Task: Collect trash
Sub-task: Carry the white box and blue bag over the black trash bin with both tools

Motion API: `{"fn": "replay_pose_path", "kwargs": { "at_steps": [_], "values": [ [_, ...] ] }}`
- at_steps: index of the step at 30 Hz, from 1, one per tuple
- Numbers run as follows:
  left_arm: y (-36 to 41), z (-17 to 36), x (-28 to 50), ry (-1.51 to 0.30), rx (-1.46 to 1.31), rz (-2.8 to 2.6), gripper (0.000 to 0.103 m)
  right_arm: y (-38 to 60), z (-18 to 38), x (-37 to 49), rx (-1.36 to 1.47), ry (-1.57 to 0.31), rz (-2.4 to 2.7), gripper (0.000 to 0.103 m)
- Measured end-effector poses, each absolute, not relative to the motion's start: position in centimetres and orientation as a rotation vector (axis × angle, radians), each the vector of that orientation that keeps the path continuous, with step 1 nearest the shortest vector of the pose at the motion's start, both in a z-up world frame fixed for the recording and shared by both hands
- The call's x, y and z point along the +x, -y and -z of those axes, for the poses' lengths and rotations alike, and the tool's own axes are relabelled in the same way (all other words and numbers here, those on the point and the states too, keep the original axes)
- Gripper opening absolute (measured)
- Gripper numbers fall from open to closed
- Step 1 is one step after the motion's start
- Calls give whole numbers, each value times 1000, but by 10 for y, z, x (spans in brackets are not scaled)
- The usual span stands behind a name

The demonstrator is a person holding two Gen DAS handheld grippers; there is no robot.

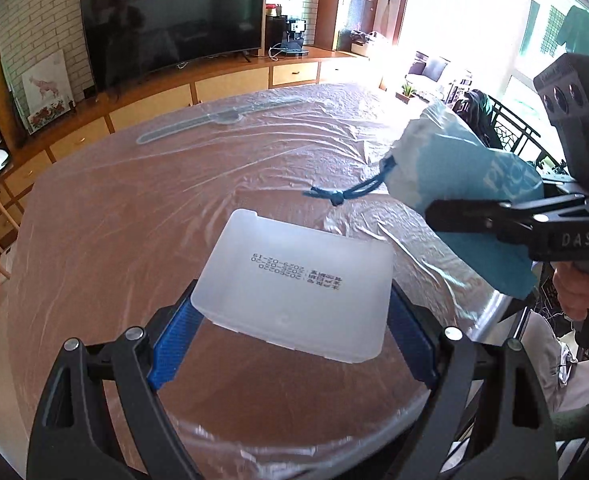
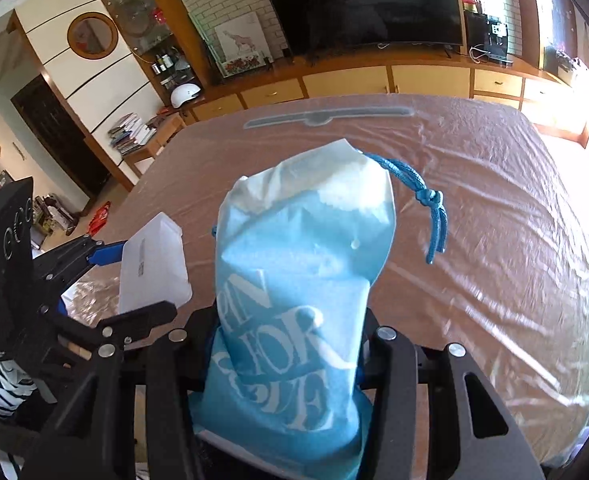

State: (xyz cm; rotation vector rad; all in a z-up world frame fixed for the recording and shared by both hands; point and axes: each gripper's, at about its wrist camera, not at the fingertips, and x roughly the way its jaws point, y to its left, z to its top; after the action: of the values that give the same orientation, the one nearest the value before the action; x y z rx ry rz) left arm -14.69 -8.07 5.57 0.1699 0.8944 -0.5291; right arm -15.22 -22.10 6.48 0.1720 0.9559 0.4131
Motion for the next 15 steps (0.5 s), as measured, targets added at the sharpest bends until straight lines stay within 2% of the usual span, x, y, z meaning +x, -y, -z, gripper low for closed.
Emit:
{"fn": "replay_pose_path", "kwargs": {
  "at_steps": [15],
  "values": [
    [66, -62, -190, -898, 146, 568, 88, 216, -64, -216, 173, -976, -542, 47]
  ]
}}
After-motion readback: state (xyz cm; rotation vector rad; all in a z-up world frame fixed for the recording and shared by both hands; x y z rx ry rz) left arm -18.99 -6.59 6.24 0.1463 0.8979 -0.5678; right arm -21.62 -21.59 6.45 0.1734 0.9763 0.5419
